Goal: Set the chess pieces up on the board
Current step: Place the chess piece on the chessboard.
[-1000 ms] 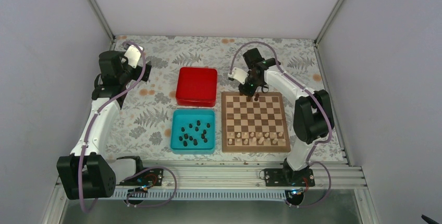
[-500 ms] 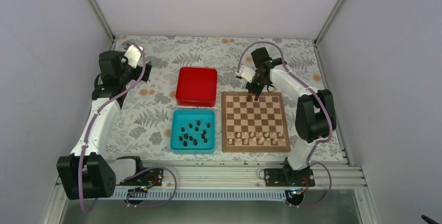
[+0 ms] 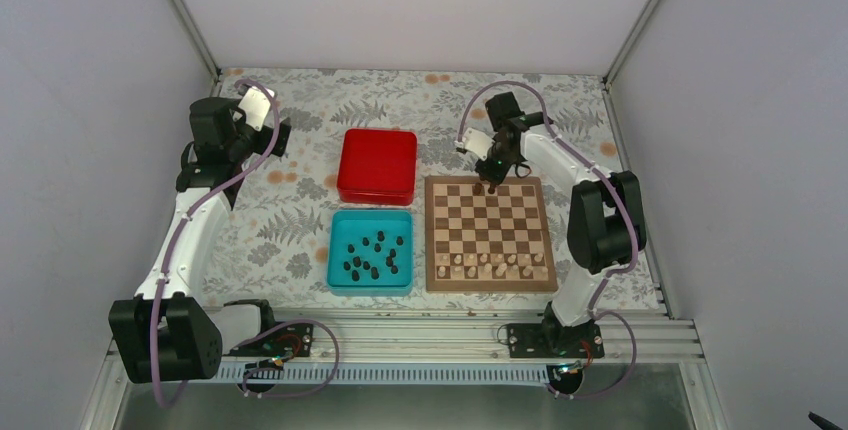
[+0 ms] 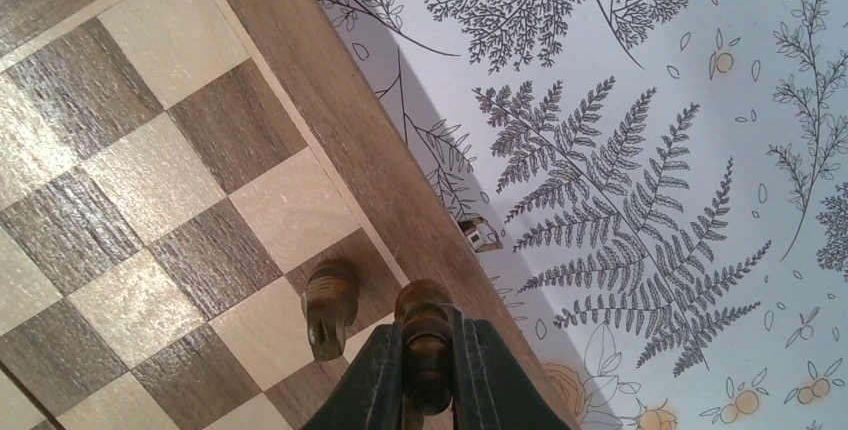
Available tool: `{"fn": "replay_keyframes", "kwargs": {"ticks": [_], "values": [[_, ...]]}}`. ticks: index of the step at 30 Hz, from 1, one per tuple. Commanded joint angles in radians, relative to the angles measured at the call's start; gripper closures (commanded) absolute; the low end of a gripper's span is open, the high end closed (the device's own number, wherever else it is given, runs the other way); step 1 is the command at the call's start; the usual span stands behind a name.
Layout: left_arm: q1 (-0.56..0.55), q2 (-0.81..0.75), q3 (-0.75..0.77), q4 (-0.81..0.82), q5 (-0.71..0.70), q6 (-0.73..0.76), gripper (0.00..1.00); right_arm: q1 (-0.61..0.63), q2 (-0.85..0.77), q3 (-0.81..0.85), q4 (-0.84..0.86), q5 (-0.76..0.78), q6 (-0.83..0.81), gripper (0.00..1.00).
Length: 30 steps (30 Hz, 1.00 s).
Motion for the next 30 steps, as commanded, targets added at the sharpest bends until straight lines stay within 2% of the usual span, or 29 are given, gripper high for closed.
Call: {"fn": "replay_keyframes", "kwargs": {"ticks": [1, 14, 30], "values": [[0.003, -0.016, 0.002, 0.014, 0.017, 0.000, 0.00, -0.007, 0.007, -0.014, -0.018, -0.034, -0.022, 0.96], [0.003, -0.014, 0.001, 0.010, 0.024, 0.003, 0.00, 0.015, 0.021, -0.008, -0.090, -0.086, -0.045, 0.96], [0.004, -0.015, -0.001, 0.011, 0.026, 0.004, 0.00, 0.068, 0.056, -0.024, -0.047, -0.097, -0.022, 0.96]]}}
